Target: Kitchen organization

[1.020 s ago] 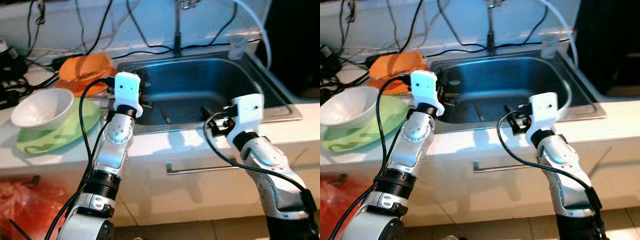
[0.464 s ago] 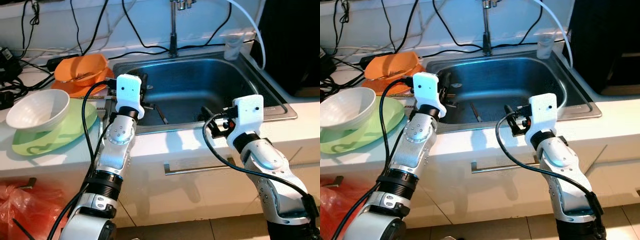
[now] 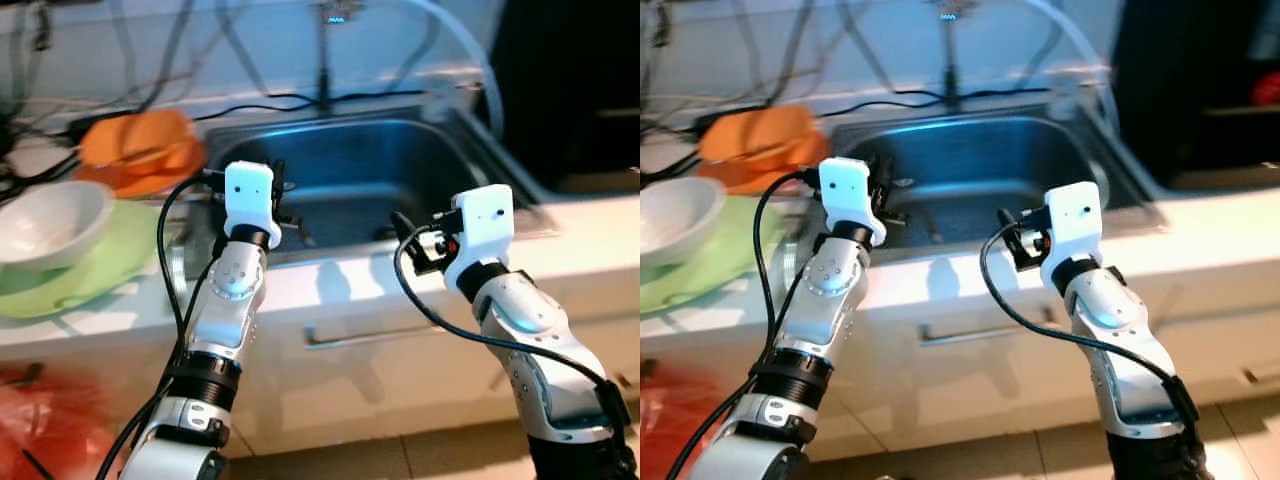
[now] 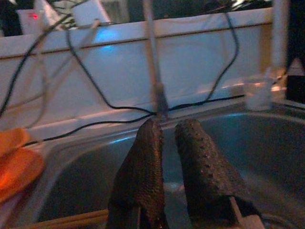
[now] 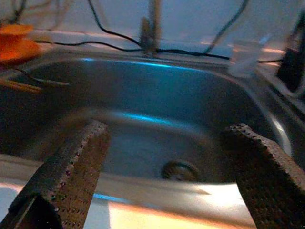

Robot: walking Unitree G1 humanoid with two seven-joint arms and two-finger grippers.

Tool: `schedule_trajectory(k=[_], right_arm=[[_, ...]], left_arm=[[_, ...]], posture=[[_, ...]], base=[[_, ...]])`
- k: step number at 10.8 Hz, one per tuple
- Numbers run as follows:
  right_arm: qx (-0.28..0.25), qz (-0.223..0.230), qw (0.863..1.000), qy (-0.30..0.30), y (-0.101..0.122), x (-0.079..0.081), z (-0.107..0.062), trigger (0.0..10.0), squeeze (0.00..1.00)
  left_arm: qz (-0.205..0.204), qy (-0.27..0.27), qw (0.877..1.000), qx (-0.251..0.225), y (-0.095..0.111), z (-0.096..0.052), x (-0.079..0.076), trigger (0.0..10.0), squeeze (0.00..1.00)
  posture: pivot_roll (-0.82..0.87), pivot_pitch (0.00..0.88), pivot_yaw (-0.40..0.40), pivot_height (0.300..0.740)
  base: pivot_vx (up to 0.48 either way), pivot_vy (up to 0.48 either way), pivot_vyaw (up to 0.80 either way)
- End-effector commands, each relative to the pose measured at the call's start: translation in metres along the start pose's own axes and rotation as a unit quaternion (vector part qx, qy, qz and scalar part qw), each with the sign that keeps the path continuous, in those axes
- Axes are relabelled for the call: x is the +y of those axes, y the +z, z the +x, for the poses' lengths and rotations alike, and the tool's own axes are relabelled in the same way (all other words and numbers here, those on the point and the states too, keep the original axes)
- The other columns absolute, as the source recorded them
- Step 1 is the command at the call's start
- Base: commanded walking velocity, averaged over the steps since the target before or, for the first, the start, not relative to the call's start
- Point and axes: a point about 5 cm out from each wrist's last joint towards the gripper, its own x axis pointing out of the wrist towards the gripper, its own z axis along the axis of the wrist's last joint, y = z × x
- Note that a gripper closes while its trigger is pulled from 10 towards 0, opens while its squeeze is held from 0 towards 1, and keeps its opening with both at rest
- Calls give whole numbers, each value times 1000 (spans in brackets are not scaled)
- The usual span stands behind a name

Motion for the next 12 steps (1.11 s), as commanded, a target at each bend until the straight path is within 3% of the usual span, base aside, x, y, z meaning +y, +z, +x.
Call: schedule_trajectory(k=[1, 5, 11, 12], right_arm=[[3, 0, 1000, 7, 1, 3, 1, 10000, 0], [5, -5, 1000, 5, 0, 3, -2, 10000, 0], [5, -12, 1000, 11, -1, 4, -2, 10000, 0], [4, -15, 1000, 14, -1, 6, -2, 10000, 0]], left_arm=[[7, 12, 1000, 0, 1, 0, 6, 0, 0], [3, 9, 1000, 26, -8, 2, 2, 0, 0], [7, 23, 999, 43, -14, 3, 9, 0, 0], [5, 26, 999, 47, -15, 2, 11, 0, 0]], posture=[[-143, 0, 80, 740], [-159, 0, 89, 740], [-152, 0, 90, 740], [-151, 0, 91, 740]], base=[[0, -326, 0], [0, -92, 0], [0, -413, 0], [0, 0, 0]])
